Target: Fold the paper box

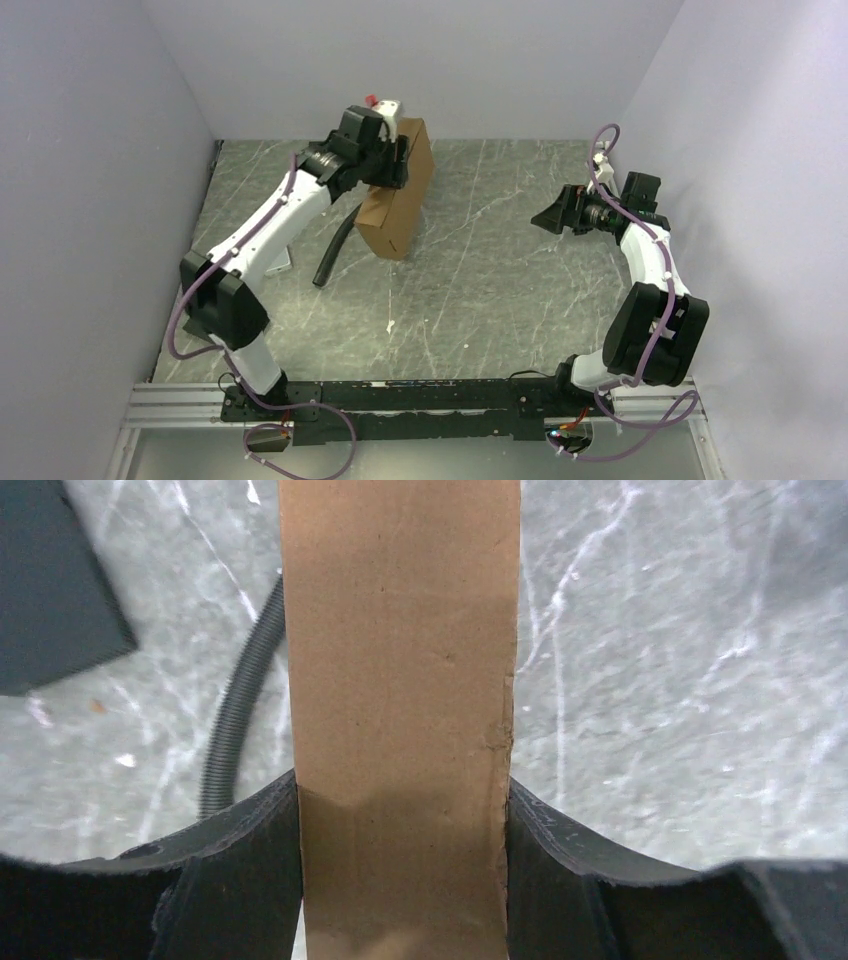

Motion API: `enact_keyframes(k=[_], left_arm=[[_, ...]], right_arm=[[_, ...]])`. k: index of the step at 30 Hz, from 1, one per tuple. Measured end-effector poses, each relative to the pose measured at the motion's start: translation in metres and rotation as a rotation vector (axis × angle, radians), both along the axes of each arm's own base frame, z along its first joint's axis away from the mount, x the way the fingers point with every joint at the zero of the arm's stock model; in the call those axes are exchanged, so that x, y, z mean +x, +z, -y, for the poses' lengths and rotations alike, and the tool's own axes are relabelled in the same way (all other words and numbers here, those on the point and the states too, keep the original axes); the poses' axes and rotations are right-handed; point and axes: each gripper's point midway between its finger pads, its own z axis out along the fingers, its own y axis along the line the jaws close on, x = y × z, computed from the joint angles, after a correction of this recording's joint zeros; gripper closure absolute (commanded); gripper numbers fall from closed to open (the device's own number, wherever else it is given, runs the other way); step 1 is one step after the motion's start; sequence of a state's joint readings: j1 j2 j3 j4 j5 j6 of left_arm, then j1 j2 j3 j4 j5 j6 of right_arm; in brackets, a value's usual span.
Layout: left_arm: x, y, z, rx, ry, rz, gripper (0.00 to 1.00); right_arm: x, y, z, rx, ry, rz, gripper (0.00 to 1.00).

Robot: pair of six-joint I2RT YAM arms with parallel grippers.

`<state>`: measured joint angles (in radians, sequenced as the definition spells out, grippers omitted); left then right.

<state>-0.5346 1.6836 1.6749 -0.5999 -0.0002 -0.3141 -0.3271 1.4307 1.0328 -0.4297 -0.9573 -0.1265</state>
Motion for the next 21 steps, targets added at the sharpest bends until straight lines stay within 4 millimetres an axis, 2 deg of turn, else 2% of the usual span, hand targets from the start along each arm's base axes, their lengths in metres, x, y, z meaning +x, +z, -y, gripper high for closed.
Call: enact_keyframes(k=[2, 5, 9, 10, 11, 16, 21], left_arm=[[0.003, 0.003, 0.005, 0.094, -0.024, 0.025, 0.72], [0.003, -0.016, 0.025, 0.233, -0.076, 0.025, 0.73], [-0.006, -0.08, 0.055, 0.487, -0.144, -0.009, 0.77], [-0.007, -0.092, 0.058, 0.562, -0.15, 0.003, 0.77], [-0.009, -0.096, 0.065, 0.619, -0.151, 0.032, 0.76], [-0.024, -0.105, 0.088, 0.826, -0.16, 0.162, 0.55], [-0.031, -0.114, 0.099, 0.935, -0.176, 0.237, 0.34]], right_arm=[[0.0, -0.001, 0.001, -0.002, -0.004, -0.005, 0.1], [-0.001, -0.002, 0.003, -0.002, -0.009, -0.009, 0.1], [-0.001, -0.002, 0.006, -0.002, -0.017, -0.011, 0.1], [-0.001, -0.002, 0.006, -0.002, -0.019, -0.011, 0.1], [-0.001, -0.002, 0.007, -0.002, -0.021, -0.012, 0.1], [-0.002, -0.003, 0.008, -0.001, -0.025, -0.015, 0.09], [-0.002, -0.004, 0.009, 0.001, -0.027, -0.019, 0.1]])
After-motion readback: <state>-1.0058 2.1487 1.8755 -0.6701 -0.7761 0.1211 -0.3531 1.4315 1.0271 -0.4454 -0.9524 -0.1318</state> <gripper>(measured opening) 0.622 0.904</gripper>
